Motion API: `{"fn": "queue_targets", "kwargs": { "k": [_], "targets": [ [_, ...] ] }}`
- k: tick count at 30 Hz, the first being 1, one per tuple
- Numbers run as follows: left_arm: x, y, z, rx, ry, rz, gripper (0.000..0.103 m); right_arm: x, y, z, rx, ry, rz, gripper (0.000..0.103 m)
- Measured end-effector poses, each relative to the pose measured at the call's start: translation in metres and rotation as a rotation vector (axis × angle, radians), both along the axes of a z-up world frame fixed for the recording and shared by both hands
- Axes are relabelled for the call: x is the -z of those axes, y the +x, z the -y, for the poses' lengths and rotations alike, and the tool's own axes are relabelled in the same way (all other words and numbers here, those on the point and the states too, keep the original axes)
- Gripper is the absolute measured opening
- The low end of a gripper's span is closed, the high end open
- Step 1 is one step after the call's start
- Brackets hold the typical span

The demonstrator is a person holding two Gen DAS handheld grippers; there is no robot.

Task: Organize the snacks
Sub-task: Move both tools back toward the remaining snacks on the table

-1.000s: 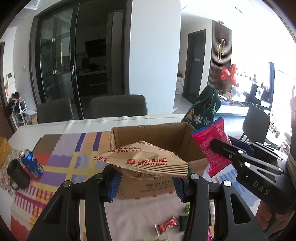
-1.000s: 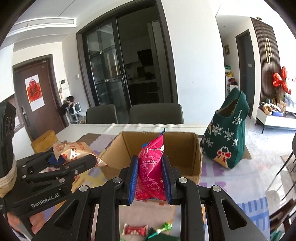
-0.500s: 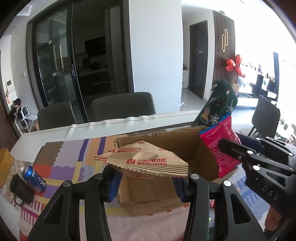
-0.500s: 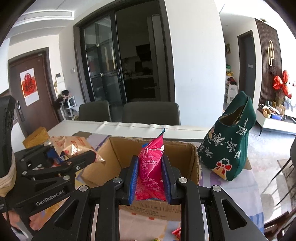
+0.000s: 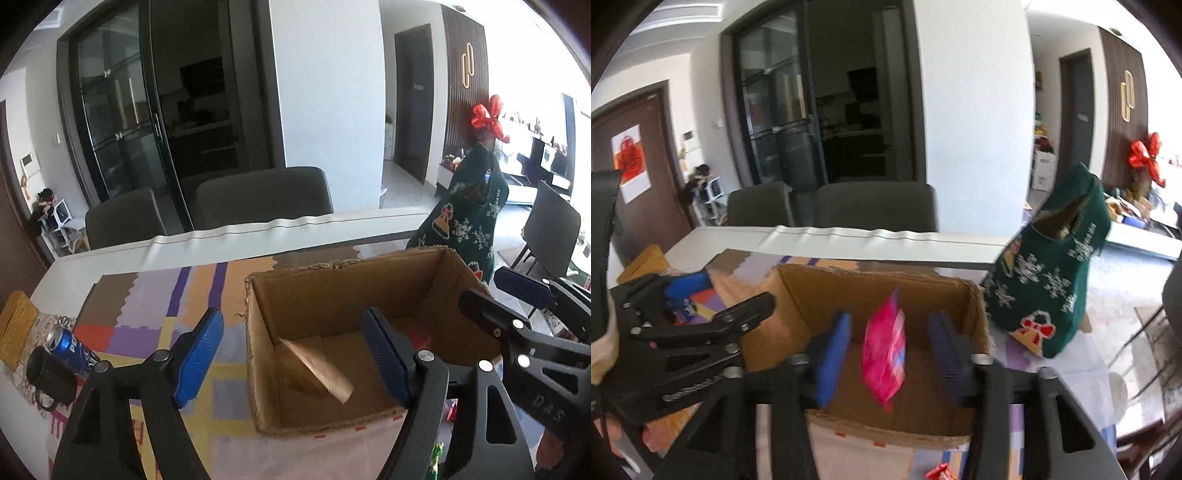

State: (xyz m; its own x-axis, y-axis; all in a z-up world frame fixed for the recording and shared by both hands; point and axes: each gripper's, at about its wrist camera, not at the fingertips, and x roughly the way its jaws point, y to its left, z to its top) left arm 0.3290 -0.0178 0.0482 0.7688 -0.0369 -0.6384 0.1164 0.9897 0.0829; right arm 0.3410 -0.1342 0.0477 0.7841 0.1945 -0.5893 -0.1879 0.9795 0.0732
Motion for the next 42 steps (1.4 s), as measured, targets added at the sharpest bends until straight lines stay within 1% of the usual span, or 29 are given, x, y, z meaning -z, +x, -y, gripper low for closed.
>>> {"fn": "queue_targets", "kwargs": {
  "k": [3,4,6,7,12,13,15,21,29,31,36,39,42],
  "targets": [
    [-0.002,-0.016,0.002,0.001,0.038,0.016,0.085,0.000,-0.009,0.004,0.015,-0.011,0.004,0.052],
    [-0.004,-0.023,0.003,0.000,0.049,0.026,0.087,-0.001,-0.013,0.006,0.021,-0.010,0.004,0.056],
    [-0.006,-0.034,0.004,0.009,0.059,0.039,0.089,-0.002,-0.023,0.009,0.024,-0.005,0.009,0.061],
    [-0.007,-0.039,0.005,0.013,0.063,0.043,0.089,-0.003,-0.028,0.010,0.024,-0.006,0.017,0.061],
    [-0.016,-0.071,0.007,0.039,0.066,0.078,0.091,-0.010,-0.057,0.012,0.021,-0.030,0.050,0.061],
    [-0.017,-0.076,0.007,0.046,0.065,0.082,0.092,-0.011,-0.065,0.013,0.019,-0.033,0.059,0.065],
    [-0.019,-0.087,0.007,0.057,0.058,0.088,0.093,-0.012,-0.074,0.013,0.019,-0.035,0.063,0.066],
    [-0.018,-0.121,0.005,0.072,0.045,0.102,0.093,-0.012,-0.105,0.014,0.000,-0.031,0.070,0.066],
    [-0.006,-0.160,0.010,0.093,0.073,0.102,0.093,0.002,-0.139,0.013,-0.029,-0.051,0.046,0.067],
    [-0.003,-0.167,0.011,0.098,0.080,0.101,0.093,0.006,-0.147,0.014,-0.036,-0.058,0.033,0.070],
    [0.012,-0.185,0.013,0.118,0.097,0.075,0.093,0.021,-0.165,0.015,-0.039,-0.070,-0.001,0.071],
    [0.023,-0.192,0.014,0.135,0.101,0.051,0.093,0.030,-0.173,0.015,-0.043,-0.067,-0.030,0.075],
    [0.035,-0.197,0.014,0.156,0.107,0.024,0.093,0.040,-0.179,0.015,-0.035,-0.071,-0.057,0.075]
  ]
}}
